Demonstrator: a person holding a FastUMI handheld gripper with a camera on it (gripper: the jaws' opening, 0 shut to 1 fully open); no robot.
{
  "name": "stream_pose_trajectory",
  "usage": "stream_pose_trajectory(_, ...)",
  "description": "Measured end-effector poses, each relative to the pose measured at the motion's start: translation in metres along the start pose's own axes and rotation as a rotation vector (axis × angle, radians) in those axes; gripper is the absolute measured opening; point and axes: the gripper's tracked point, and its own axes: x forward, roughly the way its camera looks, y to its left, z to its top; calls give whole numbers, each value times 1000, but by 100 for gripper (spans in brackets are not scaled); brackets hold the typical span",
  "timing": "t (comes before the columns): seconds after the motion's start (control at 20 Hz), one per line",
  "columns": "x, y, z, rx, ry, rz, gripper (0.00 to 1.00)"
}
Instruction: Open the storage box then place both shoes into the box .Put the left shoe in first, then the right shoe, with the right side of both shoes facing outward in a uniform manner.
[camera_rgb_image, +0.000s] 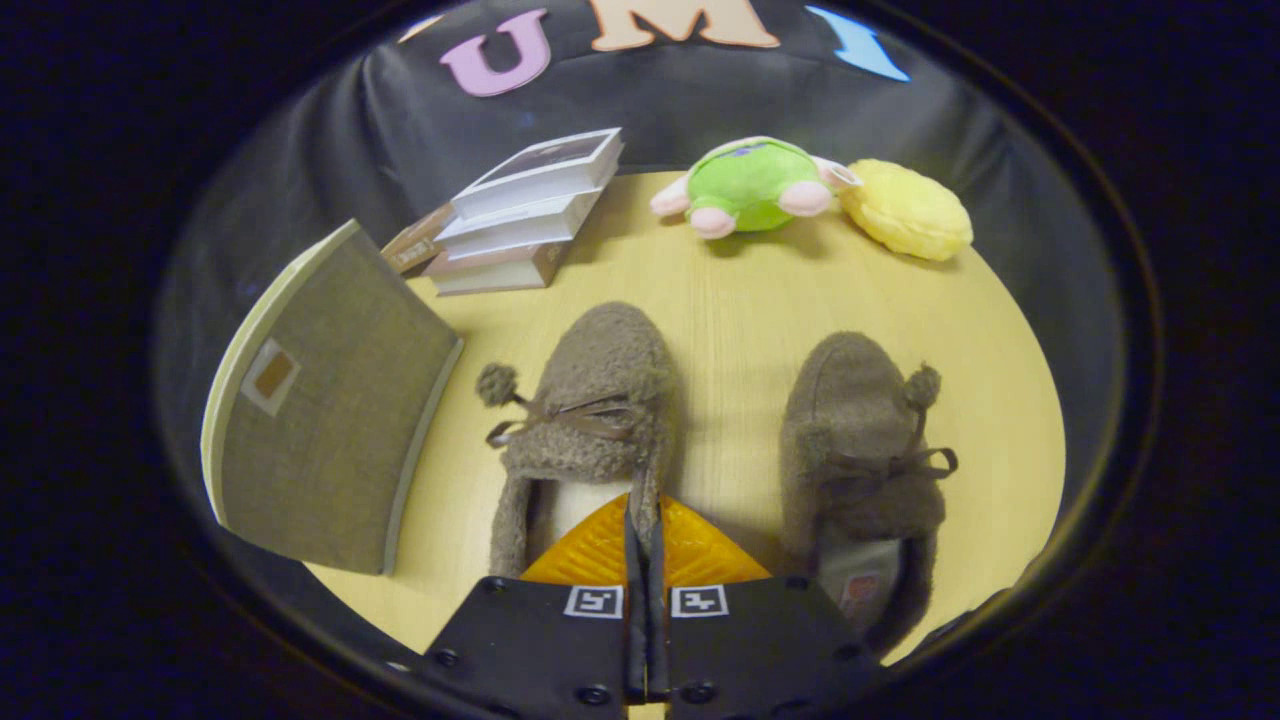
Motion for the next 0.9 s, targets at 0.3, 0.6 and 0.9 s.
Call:
stream_pose_trajectory(0.3, -24, 22, 8, 221, 33, 59, 4)
stream_pose_trajectory(0.6, -48, 54, 19, 345, 39, 125, 4)
stream_pose_trajectory(0.9, -91, 103, 58, 409, -24, 233, 4)
